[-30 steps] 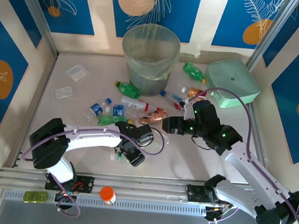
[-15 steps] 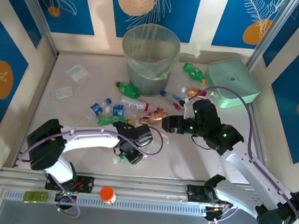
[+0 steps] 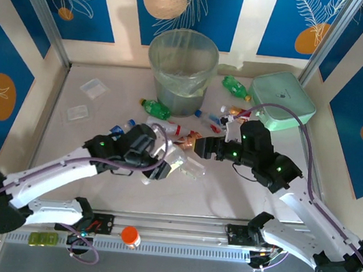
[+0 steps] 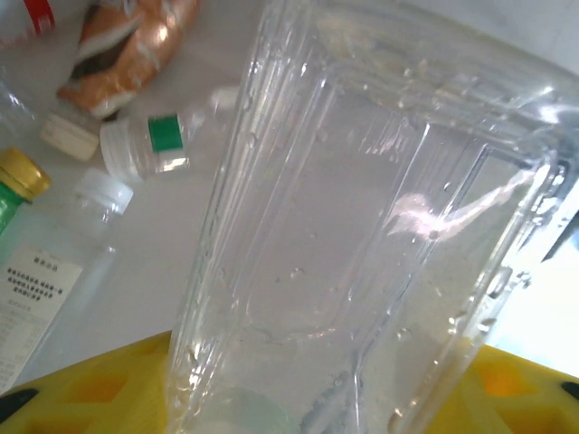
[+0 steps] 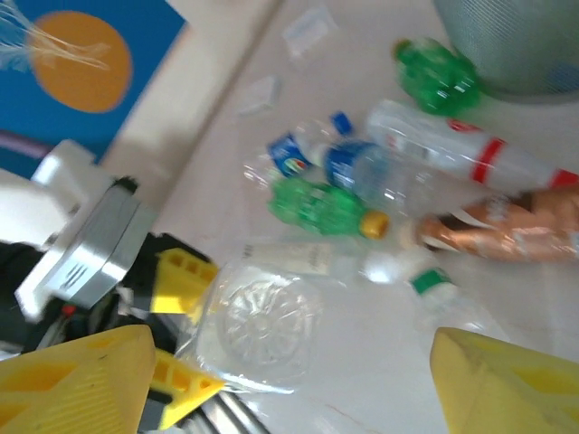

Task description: Put the plastic bottles in the bin

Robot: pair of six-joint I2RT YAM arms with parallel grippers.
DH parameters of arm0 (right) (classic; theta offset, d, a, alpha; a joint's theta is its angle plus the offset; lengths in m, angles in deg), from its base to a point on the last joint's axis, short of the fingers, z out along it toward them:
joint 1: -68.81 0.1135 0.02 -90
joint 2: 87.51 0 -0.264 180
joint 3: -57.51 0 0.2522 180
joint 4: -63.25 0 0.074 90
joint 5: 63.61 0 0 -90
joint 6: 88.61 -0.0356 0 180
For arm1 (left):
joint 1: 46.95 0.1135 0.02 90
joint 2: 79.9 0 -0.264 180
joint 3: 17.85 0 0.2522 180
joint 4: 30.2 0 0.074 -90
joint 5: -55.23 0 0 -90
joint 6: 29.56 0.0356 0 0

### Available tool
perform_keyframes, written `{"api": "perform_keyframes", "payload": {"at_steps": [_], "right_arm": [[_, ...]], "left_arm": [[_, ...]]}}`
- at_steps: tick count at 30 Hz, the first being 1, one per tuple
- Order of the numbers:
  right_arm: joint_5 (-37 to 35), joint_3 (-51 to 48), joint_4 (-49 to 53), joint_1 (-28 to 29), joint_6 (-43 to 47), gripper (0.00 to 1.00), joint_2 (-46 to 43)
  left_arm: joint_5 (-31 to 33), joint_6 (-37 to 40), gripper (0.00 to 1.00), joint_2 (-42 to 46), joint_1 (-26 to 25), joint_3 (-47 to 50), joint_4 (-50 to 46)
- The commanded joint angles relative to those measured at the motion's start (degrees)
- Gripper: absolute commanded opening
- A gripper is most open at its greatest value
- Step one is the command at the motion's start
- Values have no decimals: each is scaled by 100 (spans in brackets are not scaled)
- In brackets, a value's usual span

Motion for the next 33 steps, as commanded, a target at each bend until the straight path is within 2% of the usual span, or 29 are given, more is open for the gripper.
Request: {"api": "perform_keyframes", "payload": {"at_steps": [1, 4, 8, 11, 14, 19, 23, 30, 33], "right_arm": [[640, -221, -1152, 101, -163, 84, -245], [865, -366, -1735, 194, -291, 91, -235], [1605, -138, -1963, 245, -446, 94, 153], [1413, 95, -1799, 374, -410, 97, 371], [1392, 59, -2082, 406, -411, 97, 374], [2099, 31, -2737, 487, -553, 95, 533], [2311, -70, -3280, 641, -675, 93, 529], [2269, -114, -3735, 670, -1266, 78, 724], [2218, -97, -3854, 670, -1464, 64, 814]], "left_arm": [[-1190, -572, 55, 453, 408, 253, 749], [-1972, -1082, 55, 754, 788, 522, 1487], [-2730, -1693, 55, 1027, 1028, 824, 2421], [-3101, -1996, 55, 1162, 1104, 946, 2964], [-3302, -2219, 55, 1212, 1152, 931, 3253], [-3503, -2609, 56, 1376, 1212, 1056, 3799], [-3614, -2801, 56, 1453, 1270, 1194, 4074], [-3839, -3005, 58, 1499, 1317, 1264, 4452], [-3898, -3005, 59, 1512, 1322, 1273, 4494]]}}
